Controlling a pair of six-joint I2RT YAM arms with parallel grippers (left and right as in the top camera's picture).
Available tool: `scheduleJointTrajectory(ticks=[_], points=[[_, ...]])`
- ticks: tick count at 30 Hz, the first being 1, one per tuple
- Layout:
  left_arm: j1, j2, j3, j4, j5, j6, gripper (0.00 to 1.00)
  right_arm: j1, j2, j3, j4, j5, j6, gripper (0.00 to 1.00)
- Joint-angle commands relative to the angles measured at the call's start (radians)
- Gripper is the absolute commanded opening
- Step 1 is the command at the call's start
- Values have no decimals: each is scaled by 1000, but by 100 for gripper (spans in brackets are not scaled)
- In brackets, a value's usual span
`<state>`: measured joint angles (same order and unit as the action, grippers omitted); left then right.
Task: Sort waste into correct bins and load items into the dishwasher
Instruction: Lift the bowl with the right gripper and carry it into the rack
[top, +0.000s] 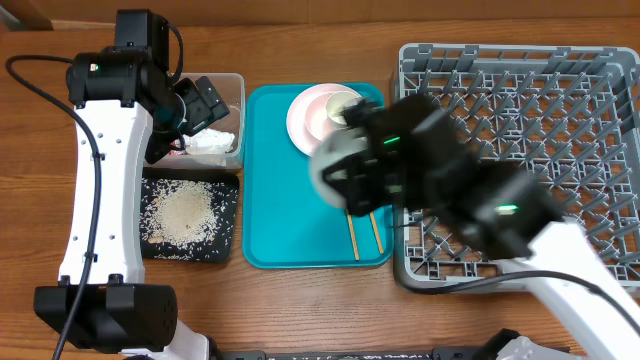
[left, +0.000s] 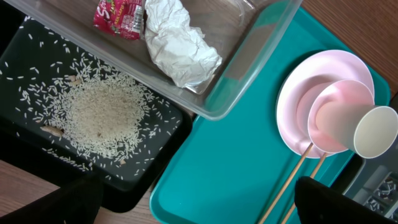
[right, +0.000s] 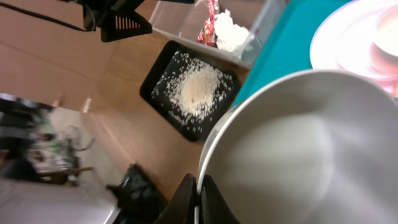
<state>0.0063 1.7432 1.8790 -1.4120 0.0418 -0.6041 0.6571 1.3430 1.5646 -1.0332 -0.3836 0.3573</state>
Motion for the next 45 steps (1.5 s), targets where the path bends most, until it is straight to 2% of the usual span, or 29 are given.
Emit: scheduleJointTrajectory(ticks=[1, 5, 11, 14, 22, 33, 40, 45], points=[[-7, -7, 14, 2, 0, -2, 100, -124, -23, 3, -57, -299, -129, 4], [-7, -7, 14, 2, 0, -2, 100, -304, -31, 1, -153, -507, -229, 4], [-7, -7, 14, 2, 0, -2, 100, -531, -31, -72, -178, -726, -288, 4], [-7, -7, 14, 2, 0, -2, 100, -616, -31, -141, -176, -769, -296, 4], [-7, -7, 14, 2, 0, -2, 100, -765, -30, -384, -165, -973, -465, 4], [-7, -7, 14, 2, 0, -2, 100, -898, -17, -684, 4, -1013, -489, 4], [-7, -7, 14, 2, 0, -2, 100, -934, -9, -762, 65, -1003, -490, 4], [-7, -7, 14, 2, 0, -2, 100, -934, -9, -770, 71, -944, -489, 9]])
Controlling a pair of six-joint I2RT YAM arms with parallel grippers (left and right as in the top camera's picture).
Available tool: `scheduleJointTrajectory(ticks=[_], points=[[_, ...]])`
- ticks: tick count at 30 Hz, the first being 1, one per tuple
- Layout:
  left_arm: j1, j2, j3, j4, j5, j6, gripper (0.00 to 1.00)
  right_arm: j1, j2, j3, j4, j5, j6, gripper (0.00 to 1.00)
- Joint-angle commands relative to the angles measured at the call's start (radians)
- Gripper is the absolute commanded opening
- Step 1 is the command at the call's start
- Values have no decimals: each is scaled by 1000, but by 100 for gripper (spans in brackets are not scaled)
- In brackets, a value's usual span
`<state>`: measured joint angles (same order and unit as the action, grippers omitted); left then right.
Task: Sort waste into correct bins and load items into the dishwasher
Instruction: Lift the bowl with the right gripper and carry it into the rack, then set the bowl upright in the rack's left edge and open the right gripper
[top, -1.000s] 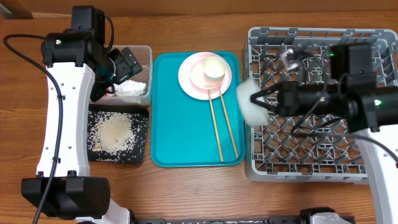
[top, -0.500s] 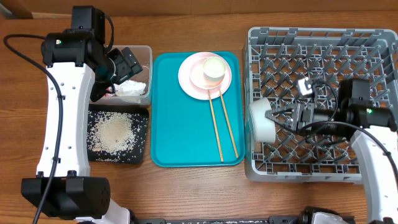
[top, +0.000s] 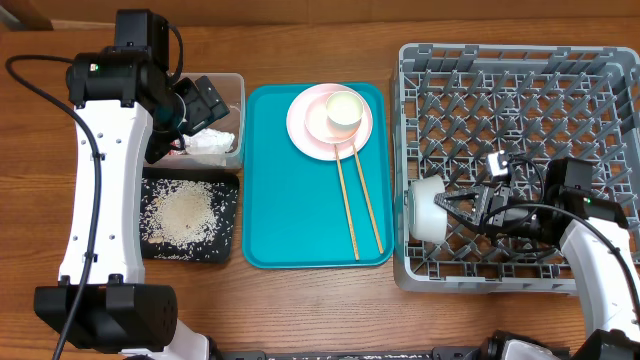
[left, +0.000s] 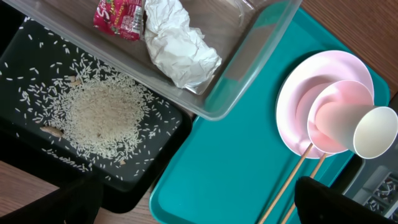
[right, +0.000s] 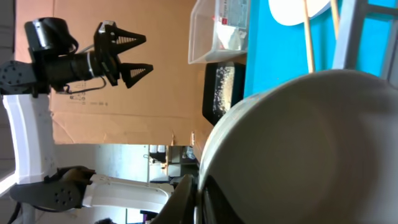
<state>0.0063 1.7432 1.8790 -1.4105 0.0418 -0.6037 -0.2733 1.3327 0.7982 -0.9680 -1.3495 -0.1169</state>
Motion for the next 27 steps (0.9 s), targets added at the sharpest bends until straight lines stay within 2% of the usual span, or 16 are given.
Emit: scheduleJointTrajectory(ticks=[1, 7, 10, 13, 20, 27], points=[[-7, -7, 14, 1, 0, -2, 100, -4, 1, -4, 5, 46, -15, 11], [-7, -7, 14, 1, 0, -2, 100, -4, 1, -4, 3, 107, -15, 21], [-7, -7, 14, 1, 0, -2, 100, -4, 1, -2, 6, 108, -15, 38], [-7, -7, 14, 1, 0, -2, 100, -20, 1, 17, 5, 117, -15, 47], [-7, -7, 14, 1, 0, -2, 100, -109, 1, 99, -35, 164, -14, 53], [-7, -7, 14, 1, 0, -2, 100, -180, 1, 273, -187, 460, -6, 56]])
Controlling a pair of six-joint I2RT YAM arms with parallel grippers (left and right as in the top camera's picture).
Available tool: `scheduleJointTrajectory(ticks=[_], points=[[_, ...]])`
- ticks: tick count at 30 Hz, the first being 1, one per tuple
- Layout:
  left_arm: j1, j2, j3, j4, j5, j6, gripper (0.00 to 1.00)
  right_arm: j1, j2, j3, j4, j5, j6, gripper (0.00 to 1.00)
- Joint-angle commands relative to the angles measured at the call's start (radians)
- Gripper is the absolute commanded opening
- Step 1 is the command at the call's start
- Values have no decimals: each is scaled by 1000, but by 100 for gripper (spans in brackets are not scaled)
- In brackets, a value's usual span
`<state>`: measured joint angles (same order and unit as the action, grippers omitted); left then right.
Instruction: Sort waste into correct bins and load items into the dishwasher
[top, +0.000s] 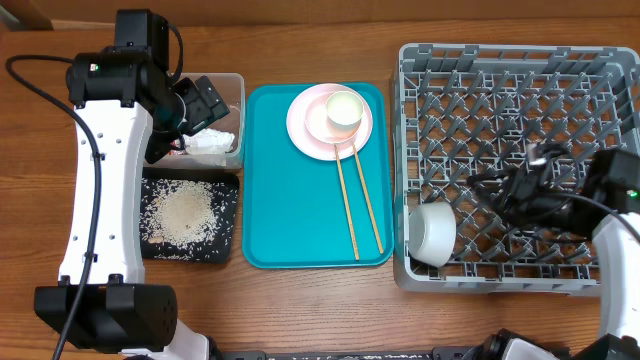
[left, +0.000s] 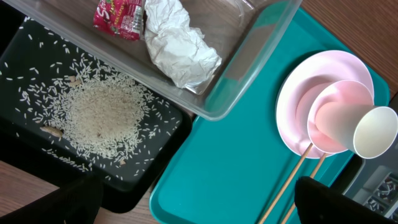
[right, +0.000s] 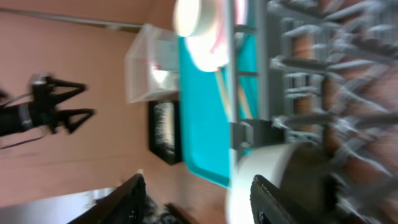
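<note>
A white bowl (top: 432, 233) lies on its side in the near left corner of the grey dishwasher rack (top: 500, 52). My right gripper (top: 480, 184) stands open over the rack, just right of the bowl (right: 267, 180) and holding nothing. On the teal tray (top: 290, 215) a pink plate (top: 305, 125) carries a pink bowl (left: 333, 118) and a paper cup (top: 345, 106). Two chopsticks (top: 356, 200) lie beside them. My left gripper (top: 205, 100) hovers open over the clear bin (left: 249, 68), its fingers (left: 326, 202) empty.
The clear bin holds a crumpled tissue (left: 180, 46) and a red wrapper (left: 118, 15). A black tray (top: 225, 195) with loose rice (left: 99, 118) sits in front of it. The rack fills the right side of the table.
My right gripper has let go of the white bowl and drawn back to the right over the rack. The bowl now rests in the rack's near left corner. The left arm is unchanged.
My right gripper first held the white bowl above the teal tray. Then it held the bowl at the rack's left side. Now the bowl sits in the rack and the gripper is open. The left arm stayed over the clear bin throughout.
</note>
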<state>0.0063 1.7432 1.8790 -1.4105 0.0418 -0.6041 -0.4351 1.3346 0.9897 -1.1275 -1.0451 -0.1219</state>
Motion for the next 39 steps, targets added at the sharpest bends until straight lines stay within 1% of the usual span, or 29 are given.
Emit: scheduleJointTrajectory(ticks=[1, 4, 8, 13, 15, 18, 23, 27, 29, 30, 31, 32, 35, 39], points=[[-7, -7, 14, 1, 0, -2, 100, -21, -1, 112, -58, 191, -2, 57], [-7, -7, 14, 1, 0, -2, 100, -21, -1, 212, -143, 306, 26, 57], [-7, -7, 14, 1, 0, -2, 100, -14, -1, 296, -212, 405, 48, 58], [-7, -7, 14, 1, 0, -2, 100, 18, -2, 320, -226, 534, 101, 59], [-7, -7, 14, 0, 0, -2, 100, 44, -2, 320, -221, 567, 101, 57], [-7, -7, 14, 1, 0, -2, 100, 106, -2, 320, -198, 618, 127, 56], [-7, -7, 14, 1, 0, -2, 100, 269, -3, 326, -170, 798, 209, 54], [-7, -7, 14, 1, 0, -2, 100, 428, -3, 327, -126, 830, 230, 52], [-7, -7, 14, 1, 0, -2, 100, 507, -3, 327, -93, 845, 235, 52], [-7, -7, 14, 1, 0, -2, 100, 543, -3, 327, -77, 857, 244, 53], [-7, -7, 14, 1, 0, -2, 100, 570, -3, 327, -64, 871, 254, 71], [-7, -7, 14, 1, 0, -2, 100, 591, -3, 327, -56, 877, 253, 100], [-7, -7, 14, 1, 0, -2, 100, 632, -3, 327, -55, 877, 253, 100], [-7, -7, 14, 1, 0, -2, 100, 639, -3, 327, -55, 877, 253, 100]])
